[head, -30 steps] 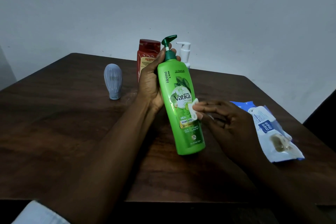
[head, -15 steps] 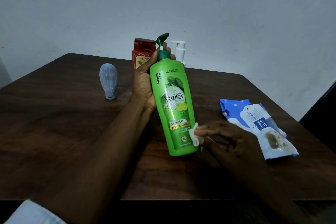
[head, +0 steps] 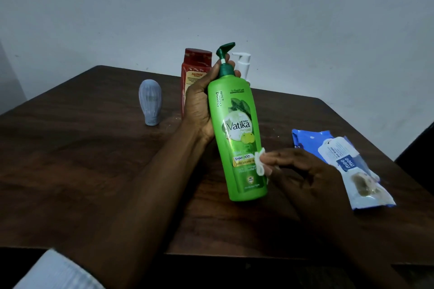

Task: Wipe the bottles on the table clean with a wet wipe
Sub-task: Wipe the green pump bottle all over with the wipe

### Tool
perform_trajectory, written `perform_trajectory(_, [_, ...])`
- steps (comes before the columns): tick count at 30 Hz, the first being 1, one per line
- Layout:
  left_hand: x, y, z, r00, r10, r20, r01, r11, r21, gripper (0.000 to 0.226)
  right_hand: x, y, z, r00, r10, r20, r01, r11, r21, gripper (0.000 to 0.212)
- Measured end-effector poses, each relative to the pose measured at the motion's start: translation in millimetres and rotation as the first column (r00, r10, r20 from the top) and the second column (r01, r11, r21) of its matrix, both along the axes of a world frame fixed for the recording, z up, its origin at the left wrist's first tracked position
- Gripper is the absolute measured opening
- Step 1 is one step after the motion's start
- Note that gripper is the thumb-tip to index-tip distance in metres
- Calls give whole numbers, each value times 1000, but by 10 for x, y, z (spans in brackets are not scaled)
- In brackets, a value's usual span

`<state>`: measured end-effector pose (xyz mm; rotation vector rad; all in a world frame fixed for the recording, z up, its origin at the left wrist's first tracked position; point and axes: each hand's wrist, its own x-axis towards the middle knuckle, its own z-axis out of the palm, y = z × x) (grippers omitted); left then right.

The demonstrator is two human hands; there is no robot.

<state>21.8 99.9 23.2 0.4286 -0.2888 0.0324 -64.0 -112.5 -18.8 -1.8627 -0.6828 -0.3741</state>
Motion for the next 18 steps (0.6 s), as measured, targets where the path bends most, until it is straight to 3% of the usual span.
perform_trajectory(4, [-39, -39, 43, 997, 56, -59, -51, 995, 87, 28, -138, -80, -76, 1000, -19, -9, 19, 1000, -1, 19])
perform_trajectory(12, [-2, -54, 51, 987, 130, -97, -110, 976, 190, 15, -244, 21, -180, 926, -125, 356, 197, 965, -174, 27])
perform_trajectory(18, [32, -55, 134, 987, 117, -107, -91, 971, 221, 20, -118, 188, 59, 917, -74, 392, 152, 973, -171, 24])
